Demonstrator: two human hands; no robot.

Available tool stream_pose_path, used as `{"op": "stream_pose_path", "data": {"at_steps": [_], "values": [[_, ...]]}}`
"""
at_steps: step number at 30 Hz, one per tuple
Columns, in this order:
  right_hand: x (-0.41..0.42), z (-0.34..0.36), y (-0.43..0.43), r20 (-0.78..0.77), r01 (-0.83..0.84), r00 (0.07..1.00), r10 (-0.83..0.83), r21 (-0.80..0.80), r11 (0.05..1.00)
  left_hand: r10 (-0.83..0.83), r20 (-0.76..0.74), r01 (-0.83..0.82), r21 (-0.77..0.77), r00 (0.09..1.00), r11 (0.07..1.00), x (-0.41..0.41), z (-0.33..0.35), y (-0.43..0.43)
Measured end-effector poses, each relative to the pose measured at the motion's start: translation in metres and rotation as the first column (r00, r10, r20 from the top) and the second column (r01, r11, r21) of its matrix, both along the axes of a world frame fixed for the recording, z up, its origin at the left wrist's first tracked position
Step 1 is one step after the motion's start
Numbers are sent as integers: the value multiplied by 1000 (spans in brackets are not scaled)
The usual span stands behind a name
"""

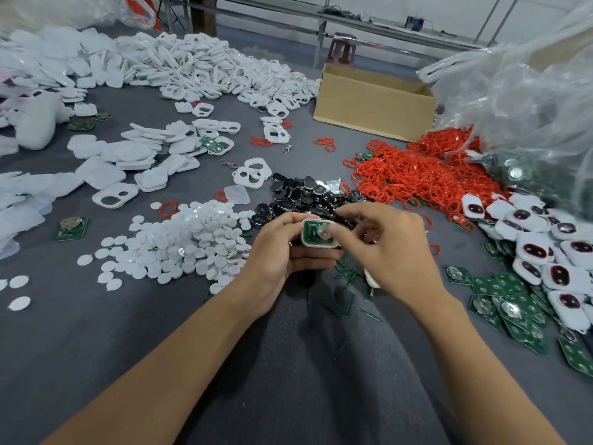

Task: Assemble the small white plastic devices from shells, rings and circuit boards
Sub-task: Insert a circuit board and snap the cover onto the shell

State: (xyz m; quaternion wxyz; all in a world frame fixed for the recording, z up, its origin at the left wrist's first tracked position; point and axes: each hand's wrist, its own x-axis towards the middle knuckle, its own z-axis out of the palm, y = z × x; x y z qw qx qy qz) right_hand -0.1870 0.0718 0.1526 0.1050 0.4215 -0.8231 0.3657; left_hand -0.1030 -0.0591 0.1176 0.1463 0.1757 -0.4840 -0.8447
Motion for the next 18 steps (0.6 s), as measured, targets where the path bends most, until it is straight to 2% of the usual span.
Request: {"op": "stream_pose_path", "data": {"at_steps": [2,4,6,8,10,13,17,18], "values": [[-8,9,12,50,-4,999,8,-82,997,10,-11,-10,37,1000,999,0,1,0],[-19,16,30,94,-9,996,12,-27,1000,13,-19,-11,60,1000,998,1,1,0],[-27,18,48,139,-30,990,3,194,981,8,-21,-7,67,1000,998,1,2,1],[-27,13,59,146,-58,989,-6,427,903,4,-21,-3,58,1000,998,1,3,1],[-27,3,63,137,-68,991,-10,554,830,1,-19,0,55,1000,999,1,4,1],[-26,-7,63,113,-56,994,-3,519,853,-3,-10,4,60,1000,998,2,4,1],[-31,-7,58,-37,60,998,-50,414,908,-1,-10,2,76,1000,997,2,4,0],[-32,-6,55,4,71,997,-78,365,928,-1,-10,1,78,1000,997,2,4,0]]}}
